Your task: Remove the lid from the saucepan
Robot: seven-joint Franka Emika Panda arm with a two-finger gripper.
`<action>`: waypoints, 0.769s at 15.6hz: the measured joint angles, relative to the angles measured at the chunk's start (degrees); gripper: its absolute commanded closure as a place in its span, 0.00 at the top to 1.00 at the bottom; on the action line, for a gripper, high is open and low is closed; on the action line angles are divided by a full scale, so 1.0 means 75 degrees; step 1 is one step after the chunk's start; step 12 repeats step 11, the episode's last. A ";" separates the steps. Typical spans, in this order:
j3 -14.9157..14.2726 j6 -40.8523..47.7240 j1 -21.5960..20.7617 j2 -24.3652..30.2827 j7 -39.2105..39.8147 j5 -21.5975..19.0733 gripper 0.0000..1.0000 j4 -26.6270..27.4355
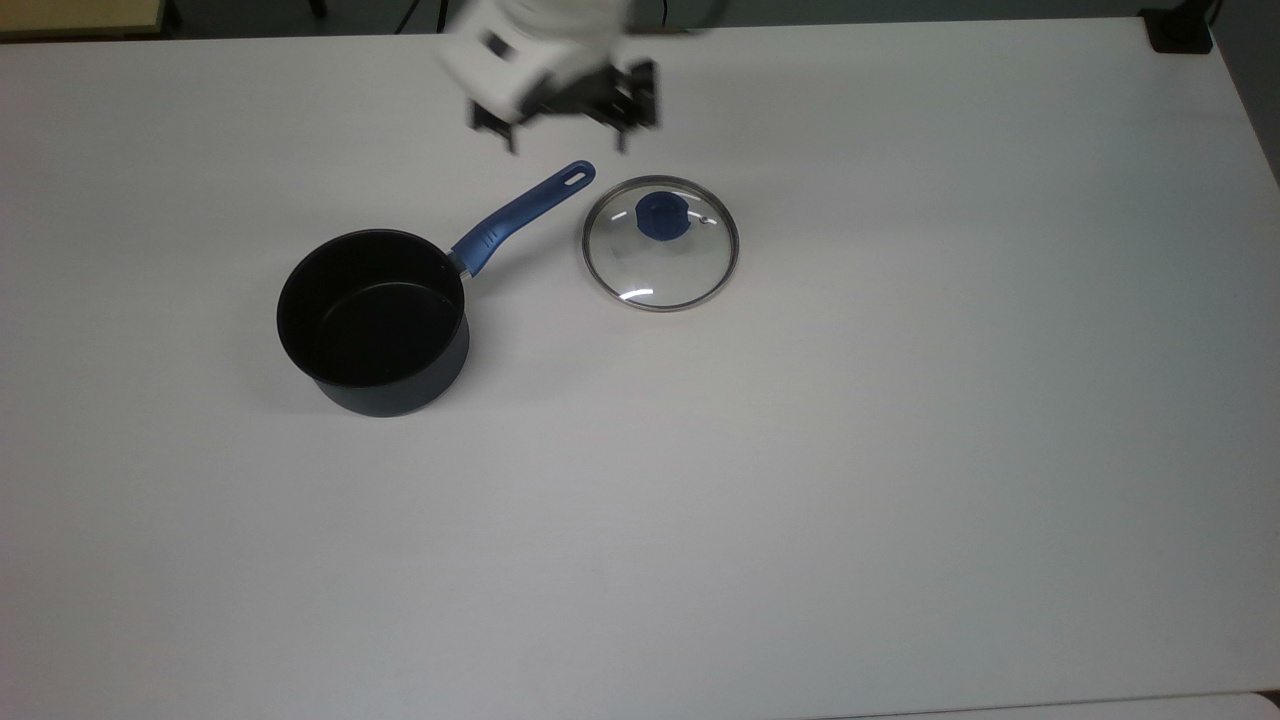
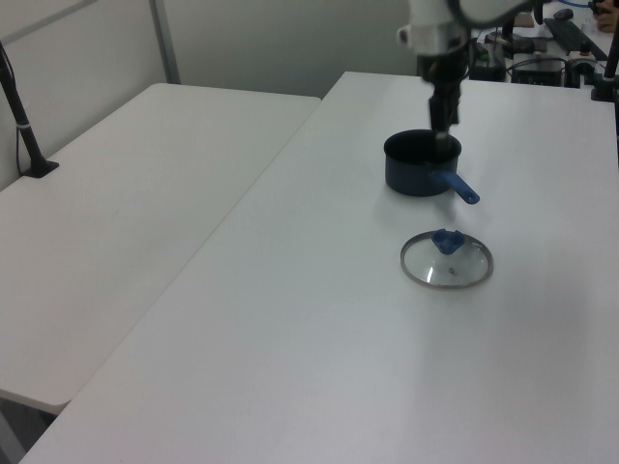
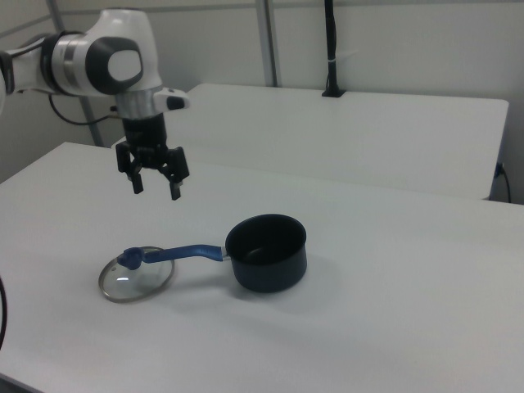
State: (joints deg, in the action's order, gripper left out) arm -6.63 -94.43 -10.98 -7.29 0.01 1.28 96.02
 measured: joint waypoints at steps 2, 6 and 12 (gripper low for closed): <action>0.0028 0.0181 0.0462 0.0314 0.0359 0.0001 1.00 0.0003; 0.0041 0.0207 0.0971 0.0904 0.0540 0.0194 1.00 0.0010; 0.0125 0.0207 0.0935 0.0979 0.0539 0.0335 1.00 0.0084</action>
